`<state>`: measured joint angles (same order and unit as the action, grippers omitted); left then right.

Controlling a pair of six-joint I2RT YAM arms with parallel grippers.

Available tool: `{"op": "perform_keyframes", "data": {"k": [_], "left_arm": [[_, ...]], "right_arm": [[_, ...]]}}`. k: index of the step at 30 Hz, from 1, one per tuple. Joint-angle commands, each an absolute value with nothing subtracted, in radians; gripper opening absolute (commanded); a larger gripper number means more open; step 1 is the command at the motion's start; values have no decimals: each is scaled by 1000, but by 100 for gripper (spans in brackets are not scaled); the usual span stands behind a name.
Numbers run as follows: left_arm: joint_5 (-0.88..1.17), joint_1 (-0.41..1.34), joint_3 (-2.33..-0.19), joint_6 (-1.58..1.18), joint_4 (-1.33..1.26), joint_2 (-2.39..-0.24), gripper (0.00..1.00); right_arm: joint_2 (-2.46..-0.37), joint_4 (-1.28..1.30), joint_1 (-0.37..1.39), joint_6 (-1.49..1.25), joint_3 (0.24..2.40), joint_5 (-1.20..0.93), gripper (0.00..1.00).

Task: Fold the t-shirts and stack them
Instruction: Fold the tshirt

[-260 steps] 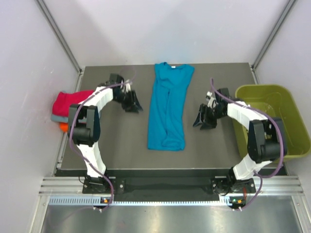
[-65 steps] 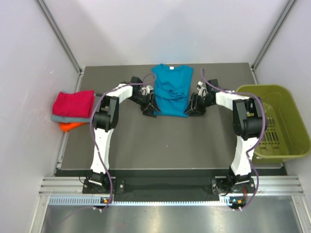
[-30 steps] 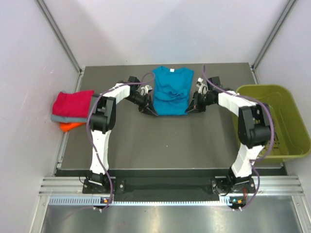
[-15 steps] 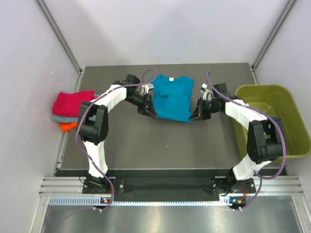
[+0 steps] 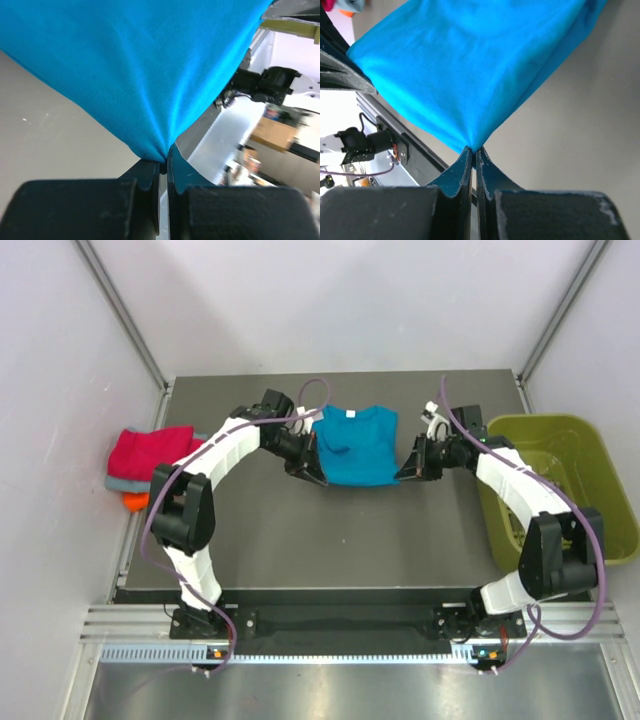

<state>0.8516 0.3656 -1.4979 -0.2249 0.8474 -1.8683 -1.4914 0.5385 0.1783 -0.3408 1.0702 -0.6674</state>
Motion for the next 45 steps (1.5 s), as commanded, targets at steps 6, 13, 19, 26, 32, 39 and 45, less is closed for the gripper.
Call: {"op": "perform_keyframes", "data": {"k": [6,13,19,26,32,39,45], "left_arm": [[592,374,-1603,-169,692,-1686,0],[525,374,-1584,-193,649,-1686,0],[526,373,-1639,-169,698,-1710,0],[569,374,-1474,-215,684,-1692,0],[574,373,-1590,-207,681,-1816,0],[578,348,-1839,-190,716,-2000,0],[578,315,-1940,-183,729,-2149,0]], "right_arm": [[-1402,506,172,-321,1213,-615,0],[-1475,497,161,-321,1293,-609,0],[-1509,511,161,-319,1332,-614,0],[-1437,473,169,-350,1118,-614,0],[-1529,449,166,-322,1198,-603,0],[-1727,425,156,-298,1406,-588,0],[-1896,399,152,-279,1520,-566,0]]}}
